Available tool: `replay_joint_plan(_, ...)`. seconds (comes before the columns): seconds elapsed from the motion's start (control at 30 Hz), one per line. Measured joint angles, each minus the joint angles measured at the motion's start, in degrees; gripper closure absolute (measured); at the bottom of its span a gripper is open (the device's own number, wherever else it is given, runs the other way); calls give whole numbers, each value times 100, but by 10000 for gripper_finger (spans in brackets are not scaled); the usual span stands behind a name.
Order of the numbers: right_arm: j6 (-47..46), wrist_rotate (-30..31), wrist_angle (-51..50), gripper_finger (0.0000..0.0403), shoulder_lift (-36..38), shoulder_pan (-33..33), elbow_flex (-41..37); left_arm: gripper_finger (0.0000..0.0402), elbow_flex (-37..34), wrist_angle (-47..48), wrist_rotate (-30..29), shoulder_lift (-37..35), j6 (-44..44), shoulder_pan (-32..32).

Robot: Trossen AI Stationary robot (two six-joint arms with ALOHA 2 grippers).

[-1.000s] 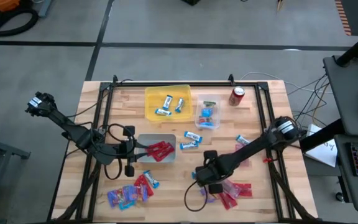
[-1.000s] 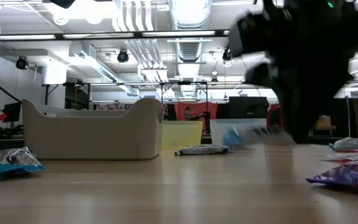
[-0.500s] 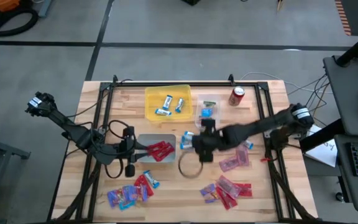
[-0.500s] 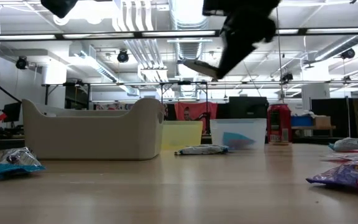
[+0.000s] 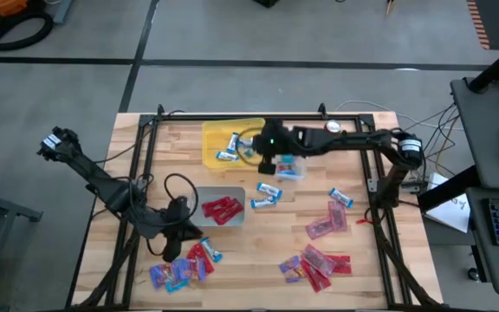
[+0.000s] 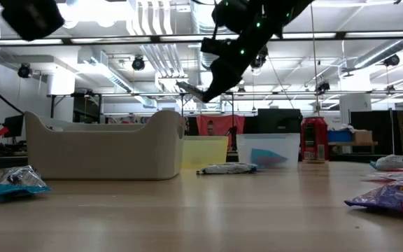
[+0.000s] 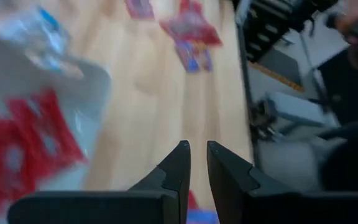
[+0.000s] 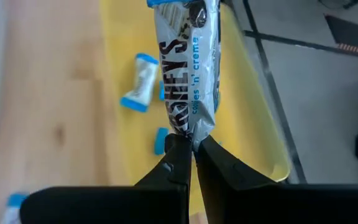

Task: Sort candy
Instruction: Put the white candy into the yellow bin, then put the blue candy into the transparent bin

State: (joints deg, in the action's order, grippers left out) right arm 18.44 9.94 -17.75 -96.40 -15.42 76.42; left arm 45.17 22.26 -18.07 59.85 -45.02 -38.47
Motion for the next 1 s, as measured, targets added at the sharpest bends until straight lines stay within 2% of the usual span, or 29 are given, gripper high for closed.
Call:
replay_joint_plan(0.23,-40,-142,298,390,-210,-464,-2,364,0,512,538,297,-1245,-557)
replay_joint_plan(0.57,166,-143,526,382,-341,-464,-4,364,0,538,1174,881,-2432,-1220)
replay_joint_plan(0.77,-42,-142,528,315,-347,-464,-4,351,0,691,1398,1119,-3351,-1249)
replay_joint_plan(1.0,-195,-114,524,242,-347,-461,-4,307,0,877,1911,1402,-3841,-1263)
